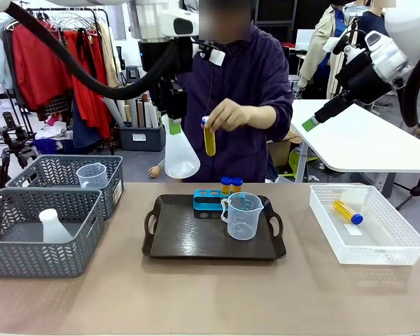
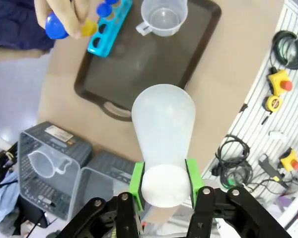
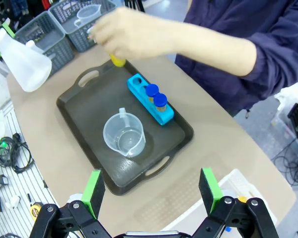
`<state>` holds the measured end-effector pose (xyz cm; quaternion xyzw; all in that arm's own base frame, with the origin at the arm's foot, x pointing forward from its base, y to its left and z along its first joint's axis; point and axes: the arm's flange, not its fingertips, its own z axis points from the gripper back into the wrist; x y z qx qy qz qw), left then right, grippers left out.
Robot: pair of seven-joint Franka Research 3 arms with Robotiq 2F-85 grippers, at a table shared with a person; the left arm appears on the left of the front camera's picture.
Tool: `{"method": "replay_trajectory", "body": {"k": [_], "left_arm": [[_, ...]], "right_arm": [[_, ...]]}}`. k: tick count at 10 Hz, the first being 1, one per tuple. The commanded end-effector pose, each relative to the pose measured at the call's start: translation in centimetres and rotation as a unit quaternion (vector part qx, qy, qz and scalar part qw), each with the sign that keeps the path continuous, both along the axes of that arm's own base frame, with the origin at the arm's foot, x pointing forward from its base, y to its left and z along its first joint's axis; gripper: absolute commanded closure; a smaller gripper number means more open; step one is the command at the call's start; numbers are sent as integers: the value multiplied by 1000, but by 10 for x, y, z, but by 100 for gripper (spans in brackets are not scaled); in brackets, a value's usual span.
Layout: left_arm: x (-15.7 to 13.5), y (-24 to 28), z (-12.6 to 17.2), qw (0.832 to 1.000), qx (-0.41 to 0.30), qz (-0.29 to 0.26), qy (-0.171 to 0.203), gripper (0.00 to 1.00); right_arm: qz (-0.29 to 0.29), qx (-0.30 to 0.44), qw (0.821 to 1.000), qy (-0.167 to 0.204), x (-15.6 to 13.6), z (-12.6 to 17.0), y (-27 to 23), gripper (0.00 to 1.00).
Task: Prepare the laboratory tools.
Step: Pick up one Small flask and place it on the Handle tray.
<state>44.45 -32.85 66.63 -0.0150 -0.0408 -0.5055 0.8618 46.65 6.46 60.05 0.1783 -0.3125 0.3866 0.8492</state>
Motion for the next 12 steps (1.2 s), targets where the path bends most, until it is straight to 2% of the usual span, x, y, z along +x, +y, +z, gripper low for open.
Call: {"method": "replay_trajectory", "body": {"k": [1, 5, 7, 12], "left_arm": [[-6, 9, 6, 1000, -3, -11, 3, 100], [-2, 25, 15, 1000, -1, 11, -5, 100], [-2, 29, 17, 1000, 5, 3, -3, 100], [0, 19, 15, 1000, 0, 14, -7, 100]], "right_arm": [[5, 9, 1000, -1, 0, 2, -1, 0], [5, 9, 1000, -1, 0, 2, -1, 0], [5, 9, 1000, -1, 0, 2, -1, 0], [5, 9, 1000, -1, 0, 2, -1, 0]]}}
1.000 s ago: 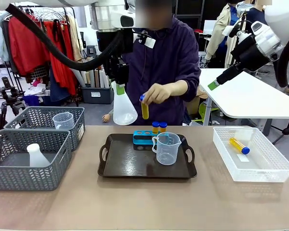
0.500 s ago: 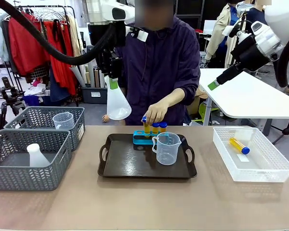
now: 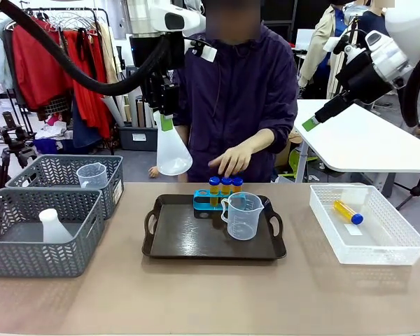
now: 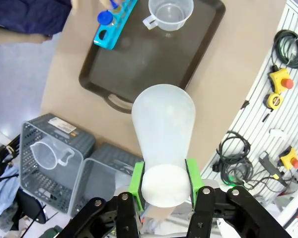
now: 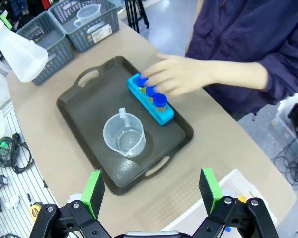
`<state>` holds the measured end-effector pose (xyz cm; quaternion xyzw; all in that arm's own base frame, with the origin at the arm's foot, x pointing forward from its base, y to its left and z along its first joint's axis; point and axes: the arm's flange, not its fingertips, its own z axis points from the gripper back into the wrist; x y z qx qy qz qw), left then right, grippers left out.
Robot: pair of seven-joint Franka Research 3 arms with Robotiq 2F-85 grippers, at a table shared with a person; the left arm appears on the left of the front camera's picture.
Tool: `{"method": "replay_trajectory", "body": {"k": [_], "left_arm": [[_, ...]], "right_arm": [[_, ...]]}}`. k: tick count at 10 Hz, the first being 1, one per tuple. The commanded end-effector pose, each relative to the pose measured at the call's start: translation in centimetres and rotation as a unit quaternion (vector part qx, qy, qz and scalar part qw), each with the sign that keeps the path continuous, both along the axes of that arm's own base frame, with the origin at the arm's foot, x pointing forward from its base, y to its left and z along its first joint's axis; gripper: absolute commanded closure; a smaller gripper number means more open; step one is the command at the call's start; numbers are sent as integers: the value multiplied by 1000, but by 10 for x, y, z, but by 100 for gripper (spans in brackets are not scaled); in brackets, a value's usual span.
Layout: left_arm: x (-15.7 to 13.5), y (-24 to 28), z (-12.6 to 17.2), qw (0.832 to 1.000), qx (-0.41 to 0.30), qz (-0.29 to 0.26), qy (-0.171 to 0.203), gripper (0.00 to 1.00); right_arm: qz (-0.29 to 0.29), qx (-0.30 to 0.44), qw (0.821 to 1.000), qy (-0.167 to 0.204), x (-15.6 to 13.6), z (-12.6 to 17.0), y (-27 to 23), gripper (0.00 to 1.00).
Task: Prepare the laboratory tools.
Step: Pick up one Small flask and place it on the Handle tray.
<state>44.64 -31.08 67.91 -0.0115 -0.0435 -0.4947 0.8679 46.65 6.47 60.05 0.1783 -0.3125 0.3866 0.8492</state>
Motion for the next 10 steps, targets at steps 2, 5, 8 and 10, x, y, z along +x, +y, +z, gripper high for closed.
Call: {"method": "replay_trajectory", "body": {"k": [2, 5, 8, 10], "left_arm": [[-1, 1, 2, 1000, -1, 1, -3, 100], [-1, 1, 2, 1000, -1, 1, -3, 100], [0, 0, 0, 1000, 0, 0, 0, 100], [7, -17, -8, 999, 36, -32, 14, 100]], "right_arm": [[5, 9, 1000, -1, 0, 2, -1, 0], [5, 9, 1000, -1, 0, 2, -1, 0], [5, 9, 1000, -1, 0, 2, -1, 0], [5, 9, 1000, -1, 0, 2, -1, 0]]}}
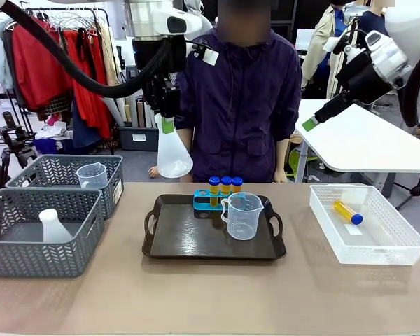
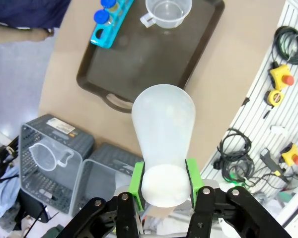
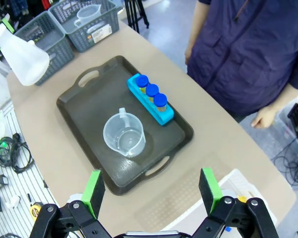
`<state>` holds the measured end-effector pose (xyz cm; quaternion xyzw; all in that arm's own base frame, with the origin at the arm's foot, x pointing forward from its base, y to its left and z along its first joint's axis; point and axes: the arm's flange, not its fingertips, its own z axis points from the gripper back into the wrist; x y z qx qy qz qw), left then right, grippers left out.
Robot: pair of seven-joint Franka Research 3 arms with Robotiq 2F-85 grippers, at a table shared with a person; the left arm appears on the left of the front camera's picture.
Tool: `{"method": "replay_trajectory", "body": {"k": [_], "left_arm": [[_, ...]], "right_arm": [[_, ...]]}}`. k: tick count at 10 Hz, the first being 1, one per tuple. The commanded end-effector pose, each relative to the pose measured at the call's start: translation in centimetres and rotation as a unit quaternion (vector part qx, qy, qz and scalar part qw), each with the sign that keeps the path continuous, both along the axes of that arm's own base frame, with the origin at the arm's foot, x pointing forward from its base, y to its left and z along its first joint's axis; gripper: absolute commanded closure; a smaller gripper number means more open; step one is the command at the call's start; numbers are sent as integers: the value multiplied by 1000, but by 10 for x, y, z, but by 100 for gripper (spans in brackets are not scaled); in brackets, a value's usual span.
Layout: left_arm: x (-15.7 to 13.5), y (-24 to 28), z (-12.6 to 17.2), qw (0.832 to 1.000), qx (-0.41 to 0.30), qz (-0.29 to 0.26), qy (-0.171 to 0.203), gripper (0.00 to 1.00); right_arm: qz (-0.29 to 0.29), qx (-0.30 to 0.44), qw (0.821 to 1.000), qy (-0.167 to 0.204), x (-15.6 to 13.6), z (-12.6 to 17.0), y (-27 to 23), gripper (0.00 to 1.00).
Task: Prepare the laboratory tools.
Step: Pick up one Small flask and place it on the Handle tray.
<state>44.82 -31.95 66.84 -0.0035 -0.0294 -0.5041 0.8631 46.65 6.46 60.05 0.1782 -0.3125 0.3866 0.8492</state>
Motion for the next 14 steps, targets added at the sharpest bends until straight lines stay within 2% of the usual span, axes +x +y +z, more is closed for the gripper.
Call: {"method": "replay_trajectory", "body": {"k": [1, 4, 7, 9, 14], "left_arm": [[14, -16, -5, 999, 23, -42, -13, 100], [31, -46, -37, 997, 31, -67, 12, 100], [37, -61, -80, 994, 72, -84, 8, 100], [44, -71, -108, 994, 61, -94, 4, 100], [59, -88, -167, 994, 42, -93, 28, 100]], "right_arm": [[5, 9, 1000, -1, 0, 2, -1, 0], [5, 9, 1000, -1, 0, 2, -1, 0], [5, 9, 1000, -1, 0, 2, -1, 0], [5, 9, 1000, -1, 0, 2, -1, 0], [5, 9, 1000, -1, 0, 2, -1, 0]]}}
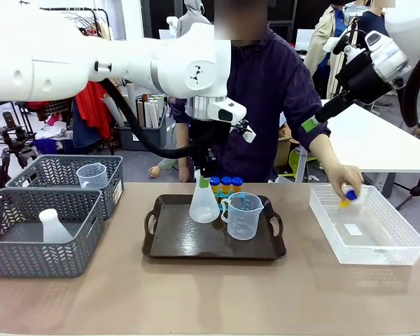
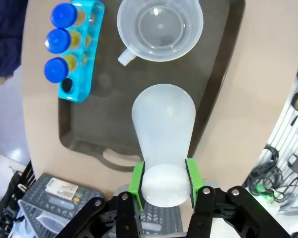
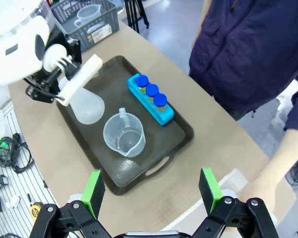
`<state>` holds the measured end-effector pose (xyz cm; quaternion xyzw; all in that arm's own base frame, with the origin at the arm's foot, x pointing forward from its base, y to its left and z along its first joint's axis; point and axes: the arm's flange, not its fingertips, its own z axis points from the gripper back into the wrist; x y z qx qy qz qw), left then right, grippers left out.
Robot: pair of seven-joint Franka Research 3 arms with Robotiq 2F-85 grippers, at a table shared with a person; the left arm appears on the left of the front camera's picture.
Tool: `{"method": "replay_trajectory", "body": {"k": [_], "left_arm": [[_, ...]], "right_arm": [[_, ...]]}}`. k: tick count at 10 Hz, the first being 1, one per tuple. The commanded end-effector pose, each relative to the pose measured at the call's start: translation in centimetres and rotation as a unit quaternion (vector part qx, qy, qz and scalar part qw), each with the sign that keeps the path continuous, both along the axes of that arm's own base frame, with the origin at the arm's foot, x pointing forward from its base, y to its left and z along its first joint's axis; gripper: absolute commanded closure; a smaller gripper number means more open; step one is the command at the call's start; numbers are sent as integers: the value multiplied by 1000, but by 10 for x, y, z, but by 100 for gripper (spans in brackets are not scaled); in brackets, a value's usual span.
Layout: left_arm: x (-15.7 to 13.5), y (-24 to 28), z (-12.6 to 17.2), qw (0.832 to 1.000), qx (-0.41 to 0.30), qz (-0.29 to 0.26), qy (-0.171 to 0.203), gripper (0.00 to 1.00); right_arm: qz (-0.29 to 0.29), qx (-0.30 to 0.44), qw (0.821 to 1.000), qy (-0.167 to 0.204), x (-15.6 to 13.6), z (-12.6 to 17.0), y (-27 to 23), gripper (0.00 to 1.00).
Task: Prepare the laboratory tools.
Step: Pick up one Small flask and place it on the Handle tray.
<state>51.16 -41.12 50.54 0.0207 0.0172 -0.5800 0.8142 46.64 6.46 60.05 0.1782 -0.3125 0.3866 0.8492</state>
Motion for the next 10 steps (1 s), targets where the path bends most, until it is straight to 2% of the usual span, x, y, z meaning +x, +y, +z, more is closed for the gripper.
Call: {"method": "replay_trajectory", "body": {"k": [1, 6, 10], "left_arm": [[0, 4, -15, 1000, -1, -2, 4, 100], [17, 22, -57, 999, 10, 34, 30, 100], [22, 29, -64, 998, 29, 41, 43, 100]], "right_arm": [[5, 9, 1000, -1, 0, 2, -1, 0], [5, 9, 1000, -1, 0, 2, -1, 0], [5, 9, 1000, -1, 0, 2, -1, 0]]}}
